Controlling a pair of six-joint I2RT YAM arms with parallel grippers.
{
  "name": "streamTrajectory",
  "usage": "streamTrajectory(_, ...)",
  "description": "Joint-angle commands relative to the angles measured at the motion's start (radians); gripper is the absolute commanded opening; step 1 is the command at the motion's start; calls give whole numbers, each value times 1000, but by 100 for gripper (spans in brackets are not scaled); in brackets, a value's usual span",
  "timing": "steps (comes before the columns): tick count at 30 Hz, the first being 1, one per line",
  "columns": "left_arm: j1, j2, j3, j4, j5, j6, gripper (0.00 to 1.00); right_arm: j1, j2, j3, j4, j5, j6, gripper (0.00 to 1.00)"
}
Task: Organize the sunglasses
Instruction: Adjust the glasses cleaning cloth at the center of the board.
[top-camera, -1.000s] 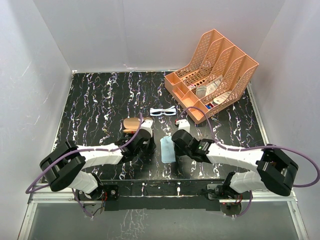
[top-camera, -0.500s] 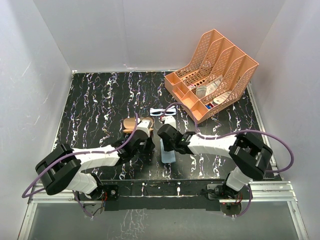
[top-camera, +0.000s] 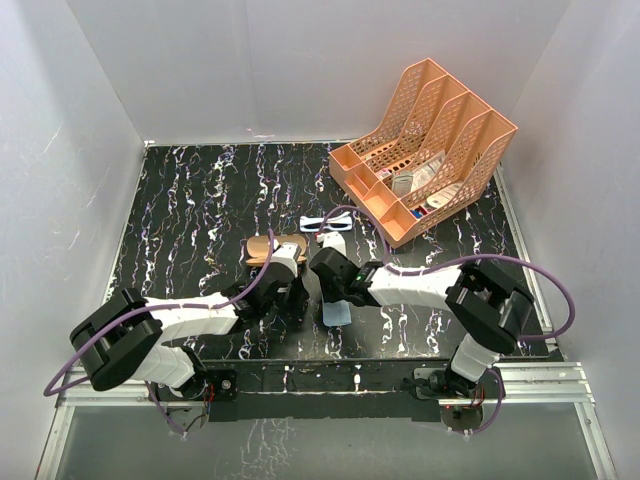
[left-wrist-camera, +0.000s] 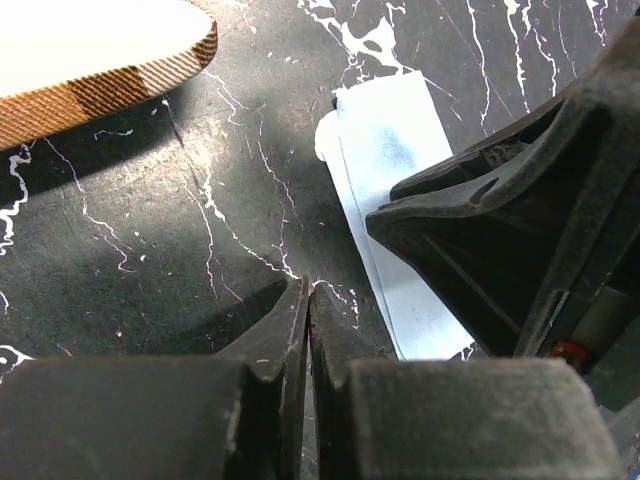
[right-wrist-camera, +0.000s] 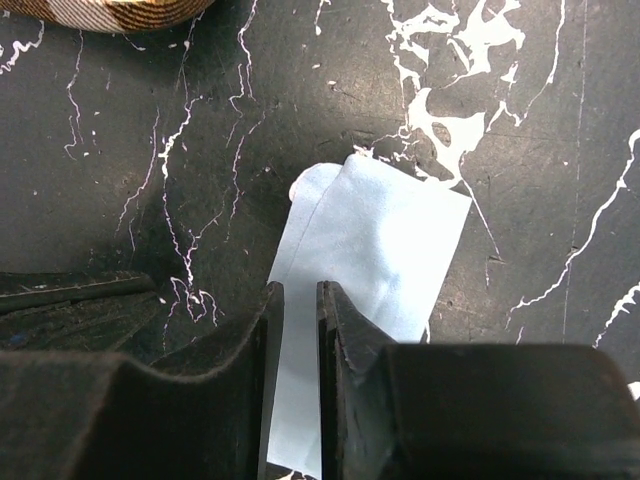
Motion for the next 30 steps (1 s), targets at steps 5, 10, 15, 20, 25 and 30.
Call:
streamTrajectory(5,5,-40,-12,16,3,-8,0,4,41,47,30,-7,-15,20)
streamTrajectory(10,5,-44,-18,19,2,-12,0,12,69,52,12,1,-20,13)
streamTrajectory(15,6,-41,-20,24,3,-13,0,17,73,49,9,3,-19,3)
streamTrajectory(20,4,-32,-18,27,8,-15,0,18,79,48,5,4,-19,0)
streamTrajectory(25,5,-42,-24,25,3,-18,0,21,70,48,3,9,-22,0)
streamTrajectory(30,4,-50,-26,22,2,-24,0,29,68,70,-15,18,-23,16)
